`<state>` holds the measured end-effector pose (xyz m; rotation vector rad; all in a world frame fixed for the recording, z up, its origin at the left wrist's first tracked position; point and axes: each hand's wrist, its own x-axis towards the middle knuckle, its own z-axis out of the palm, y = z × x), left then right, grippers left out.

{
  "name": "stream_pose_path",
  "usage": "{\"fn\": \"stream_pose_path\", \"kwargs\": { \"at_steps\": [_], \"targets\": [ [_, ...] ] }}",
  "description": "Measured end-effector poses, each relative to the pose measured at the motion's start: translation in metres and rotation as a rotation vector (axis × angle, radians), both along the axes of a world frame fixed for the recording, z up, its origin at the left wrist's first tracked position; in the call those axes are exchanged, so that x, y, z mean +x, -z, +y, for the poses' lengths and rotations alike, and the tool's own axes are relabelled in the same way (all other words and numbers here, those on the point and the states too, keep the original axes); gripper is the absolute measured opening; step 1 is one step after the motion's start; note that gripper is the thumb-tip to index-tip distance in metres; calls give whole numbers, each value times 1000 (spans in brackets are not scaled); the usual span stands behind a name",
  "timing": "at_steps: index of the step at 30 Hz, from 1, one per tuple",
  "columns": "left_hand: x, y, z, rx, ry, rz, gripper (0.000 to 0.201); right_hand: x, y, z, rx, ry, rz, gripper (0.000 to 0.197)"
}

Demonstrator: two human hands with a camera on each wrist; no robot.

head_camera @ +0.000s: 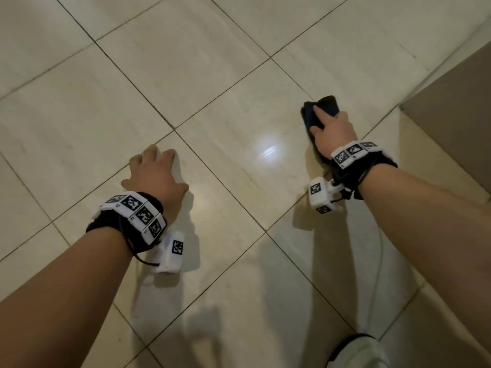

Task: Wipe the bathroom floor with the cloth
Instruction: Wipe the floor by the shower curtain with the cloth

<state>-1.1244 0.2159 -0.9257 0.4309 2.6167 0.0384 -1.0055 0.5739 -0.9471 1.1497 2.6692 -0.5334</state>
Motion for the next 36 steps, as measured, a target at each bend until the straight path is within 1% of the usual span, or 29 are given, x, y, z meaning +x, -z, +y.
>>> {"fn": "stream_pose_path", "kwargs": {
  "at_steps": [4, 8, 10, 14, 20, 23, 25, 28, 32, 36],
  "targets": [
    [-1, 2, 0, -3, -9, 4, 80, 0, 0, 19, -7, 94, -15, 54],
    [-1, 6, 1, -13, -5, 9, 80, -3, -4, 10, -15, 122, -10, 54],
    [0, 6, 2, -24, -3, 16, 79, -5, -7, -3, -38, 94, -27, 54],
    [1, 4, 4, -30, 0, 14, 77, -14, -6, -58, -42, -84, 22, 52],
    [3, 4, 3, -25, 2, -8, 76, -30, -7, -164, -12, -405, -22, 53],
    [2, 4, 1, -32, 1, -9, 78, -31, -4, -194, 17, -595, -39, 54],
    [3, 5, 0, -36, 10, -3, 77, -32, -5, -190, -18, -604, -27, 53],
    [4, 6, -1, -39, 17, 5, 76, -37, -5, -163, -47, -515, 19, 50],
    [1, 5, -3, -34, 17, -6, 79, -46, -3, -100, -62, -325, 59, 51],
    [1, 4, -4, -35, 20, 16, 80, -46, -3, -27, -50, -82, 31, 51]
  ]
}}
